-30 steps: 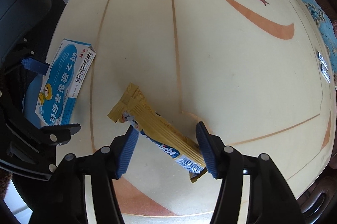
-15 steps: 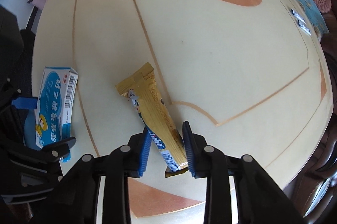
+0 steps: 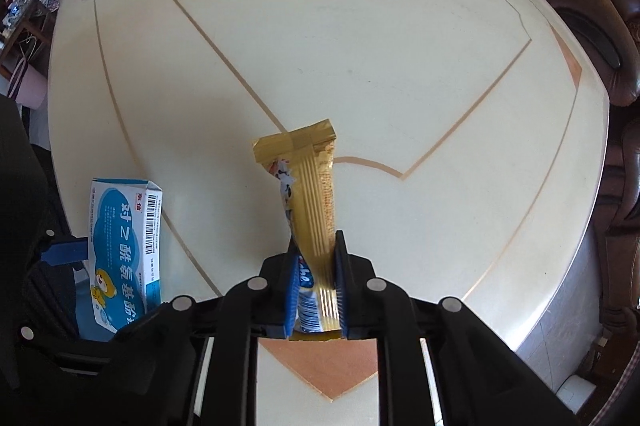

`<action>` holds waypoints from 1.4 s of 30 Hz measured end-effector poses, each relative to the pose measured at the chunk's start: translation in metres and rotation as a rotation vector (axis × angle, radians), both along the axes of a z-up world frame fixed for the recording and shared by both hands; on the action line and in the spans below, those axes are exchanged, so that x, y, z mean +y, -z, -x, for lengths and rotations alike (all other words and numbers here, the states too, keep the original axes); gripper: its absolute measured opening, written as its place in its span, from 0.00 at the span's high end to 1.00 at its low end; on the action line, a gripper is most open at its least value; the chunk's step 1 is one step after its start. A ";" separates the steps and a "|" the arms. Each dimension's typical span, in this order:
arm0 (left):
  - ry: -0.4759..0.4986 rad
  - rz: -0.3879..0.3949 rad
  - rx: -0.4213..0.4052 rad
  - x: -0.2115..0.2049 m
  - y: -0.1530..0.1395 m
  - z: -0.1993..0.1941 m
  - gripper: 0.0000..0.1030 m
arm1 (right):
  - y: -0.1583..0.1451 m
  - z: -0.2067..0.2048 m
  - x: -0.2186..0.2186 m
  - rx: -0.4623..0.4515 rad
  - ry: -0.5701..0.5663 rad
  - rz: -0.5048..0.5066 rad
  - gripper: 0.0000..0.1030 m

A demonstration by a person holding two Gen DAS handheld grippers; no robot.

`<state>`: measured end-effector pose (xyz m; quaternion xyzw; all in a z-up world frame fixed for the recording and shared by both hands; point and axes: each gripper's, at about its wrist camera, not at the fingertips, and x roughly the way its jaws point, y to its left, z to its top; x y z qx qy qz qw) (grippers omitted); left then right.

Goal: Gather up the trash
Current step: 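Carry the blue box and candy bar down over the pink bin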

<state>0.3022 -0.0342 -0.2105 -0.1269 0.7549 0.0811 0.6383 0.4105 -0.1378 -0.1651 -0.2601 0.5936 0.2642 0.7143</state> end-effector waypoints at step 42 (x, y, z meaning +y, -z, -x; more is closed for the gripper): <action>0.423 0.069 -0.367 0.041 -0.100 0.186 0.31 | -0.124 0.281 -0.016 -0.191 0.329 -0.173 0.85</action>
